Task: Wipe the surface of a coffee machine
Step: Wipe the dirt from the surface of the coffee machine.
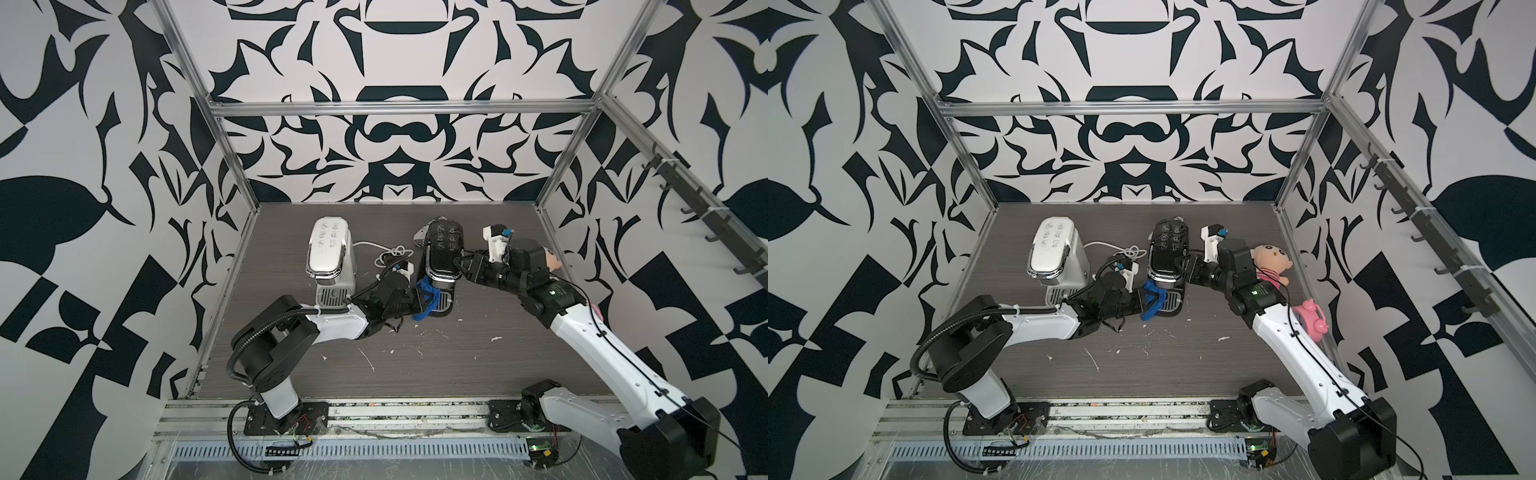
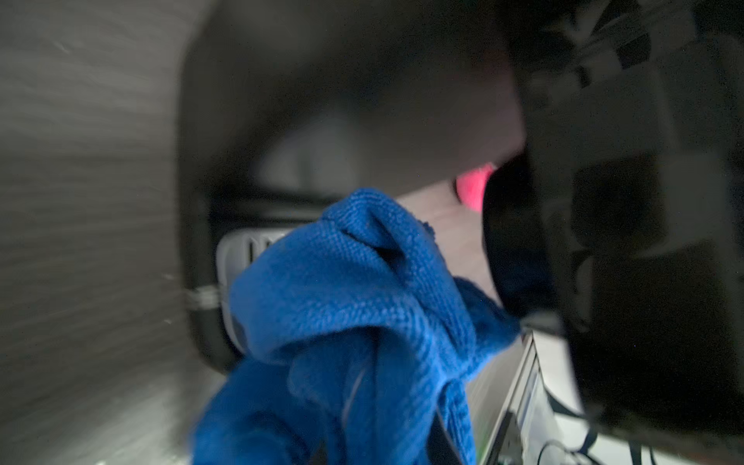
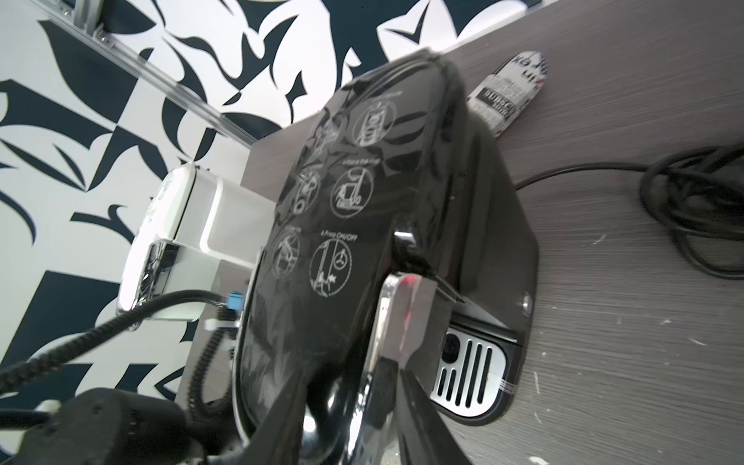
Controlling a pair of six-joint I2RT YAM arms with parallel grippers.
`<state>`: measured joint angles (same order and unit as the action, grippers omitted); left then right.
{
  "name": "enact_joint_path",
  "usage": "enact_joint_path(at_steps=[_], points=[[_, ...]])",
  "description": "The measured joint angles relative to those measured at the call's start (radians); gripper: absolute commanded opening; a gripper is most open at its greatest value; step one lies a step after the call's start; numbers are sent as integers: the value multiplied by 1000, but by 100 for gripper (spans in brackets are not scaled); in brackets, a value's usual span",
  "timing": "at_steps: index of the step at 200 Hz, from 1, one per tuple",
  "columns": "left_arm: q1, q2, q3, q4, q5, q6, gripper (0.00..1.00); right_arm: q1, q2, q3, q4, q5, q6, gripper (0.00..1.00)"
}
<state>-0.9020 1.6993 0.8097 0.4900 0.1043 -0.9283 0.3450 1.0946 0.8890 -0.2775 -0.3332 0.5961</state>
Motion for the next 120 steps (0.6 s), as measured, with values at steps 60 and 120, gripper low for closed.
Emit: enact_joint_path(at_steps=[60,120], points=[[-2,-18,9,22,-31,114,0,2,6,-1,9,-7,-1,39],[-2,-84,-65,35,-158,195,0,3,11,10,-5,-3,-20,39]])
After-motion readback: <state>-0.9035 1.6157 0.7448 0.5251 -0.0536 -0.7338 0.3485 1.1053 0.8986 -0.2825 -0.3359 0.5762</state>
